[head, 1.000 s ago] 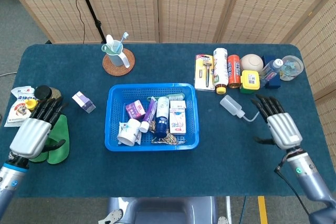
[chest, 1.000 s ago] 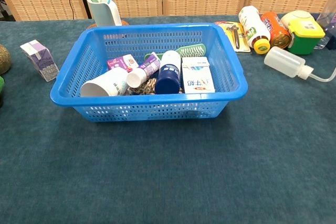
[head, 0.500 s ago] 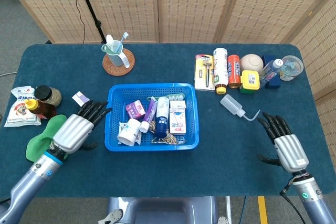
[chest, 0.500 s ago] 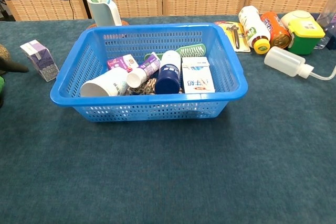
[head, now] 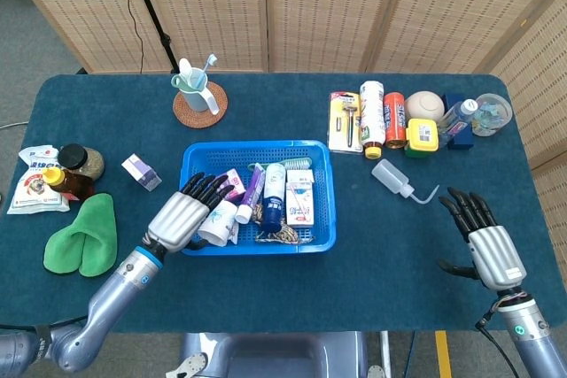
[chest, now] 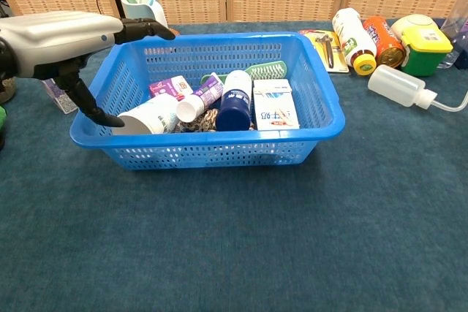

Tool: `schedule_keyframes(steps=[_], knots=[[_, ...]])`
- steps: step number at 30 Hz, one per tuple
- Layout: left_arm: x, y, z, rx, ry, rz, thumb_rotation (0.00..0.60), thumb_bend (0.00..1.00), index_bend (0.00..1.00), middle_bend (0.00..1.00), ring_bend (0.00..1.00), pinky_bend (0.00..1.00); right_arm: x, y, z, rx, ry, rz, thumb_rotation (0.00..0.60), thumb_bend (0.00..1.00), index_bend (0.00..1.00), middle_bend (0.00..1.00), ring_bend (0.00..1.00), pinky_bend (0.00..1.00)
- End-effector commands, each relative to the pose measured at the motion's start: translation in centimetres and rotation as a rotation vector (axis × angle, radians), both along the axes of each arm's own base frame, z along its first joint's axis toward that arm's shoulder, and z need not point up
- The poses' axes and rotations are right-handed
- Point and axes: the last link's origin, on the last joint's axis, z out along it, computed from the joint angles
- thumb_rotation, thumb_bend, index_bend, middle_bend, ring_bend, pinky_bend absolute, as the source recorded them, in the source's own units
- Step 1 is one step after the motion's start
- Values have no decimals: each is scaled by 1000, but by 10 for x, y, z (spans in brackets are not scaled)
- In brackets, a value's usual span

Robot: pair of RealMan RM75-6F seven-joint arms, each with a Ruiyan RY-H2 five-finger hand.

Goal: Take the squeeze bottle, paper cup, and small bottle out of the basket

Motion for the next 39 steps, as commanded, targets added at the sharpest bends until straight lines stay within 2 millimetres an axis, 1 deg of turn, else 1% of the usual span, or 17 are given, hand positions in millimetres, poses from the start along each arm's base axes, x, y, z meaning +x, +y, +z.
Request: schedule_keyframes(steps=[1, 9, 15, 18, 21, 22, 24, 26, 28, 30, 33, 35, 38, 39], knots=[[3, 4, -6, -3, 5, 8, 600, 119, 0, 0, 0, 0, 0, 0, 1, -2, -4, 2, 600, 0, 0, 0, 0, 0], [0, 9, -15, -16, 22, 44, 600, 119, 0, 0, 0, 0, 1, 1, 2, -4, -14, 5, 600, 0, 0, 0, 0, 0], [4, 14, -25, -4, 35, 56, 600, 122, 0, 0, 0, 0, 3, 2, 4, -3, -28, 14, 600, 0, 0, 0, 0, 0], [7, 16, -30, 16, 46, 70, 600, 210, 0, 0, 0, 0, 3, 3, 5, -7, -31, 16, 600, 0, 0, 0, 0, 0], [11, 17, -31, 62, 39, 65, 600, 357, 0, 0, 1, 68, 3, 3, 5, -5, -34, 15, 600, 0, 0, 0, 0, 0], [12, 17, -30, 74, 37, 62, 600, 386, 5, 1, 13, 93, 3, 3, 6, -6, -37, 15, 600, 0, 0, 0, 0, 0], [11, 17, -29, 100, 34, 58, 600, 446, 69, 45, 77, 146, 3, 3, 6, -6, -41, 16, 600, 0, 0, 0, 0, 0], [8, 17, -28, 121, 48, 59, 600, 479, 213, 161, 191, 220, 2, 2, 6, -3, -40, 16, 600, 0, 0, 0, 0, 0], [6, 18, -30, 121, 59, 67, 600, 490, 299, 234, 264, 281, 2, 2, 6, 4, -42, 16, 600, 0, 0, 0, 0, 0], [5, 18, -31, 118, 63, 72, 600, 499, 355, 281, 320, 355, 3, 2, 6, 6, -43, 16, 600, 0, 0, 0, 0, 0], [4, 19, -34, 102, 63, 78, 600, 516, 413, 327, 365, 433, 3, 3, 6, 5, -42, 18, 600, 0, 0, 0, 0, 0], [4, 19, -35, 96, 63, 80, 600, 539, 481, 383, 411, 494, 4, 4, 6, 6, -43, 20, 600, 0, 0, 0, 0, 0], [5, 19, -35, 97, 47, 83, 600, 583, 600, 485, 498, 555, 4, 4, 6, 8, -45, 23, 600, 0, 0, 0, 0, 0], [6, 19, -34, 102, 41, 80, 600, 596, 623, 505, 515, 562, 5, 4, 6, 8, -45, 24, 600, 0, 0, 0, 0, 0]])
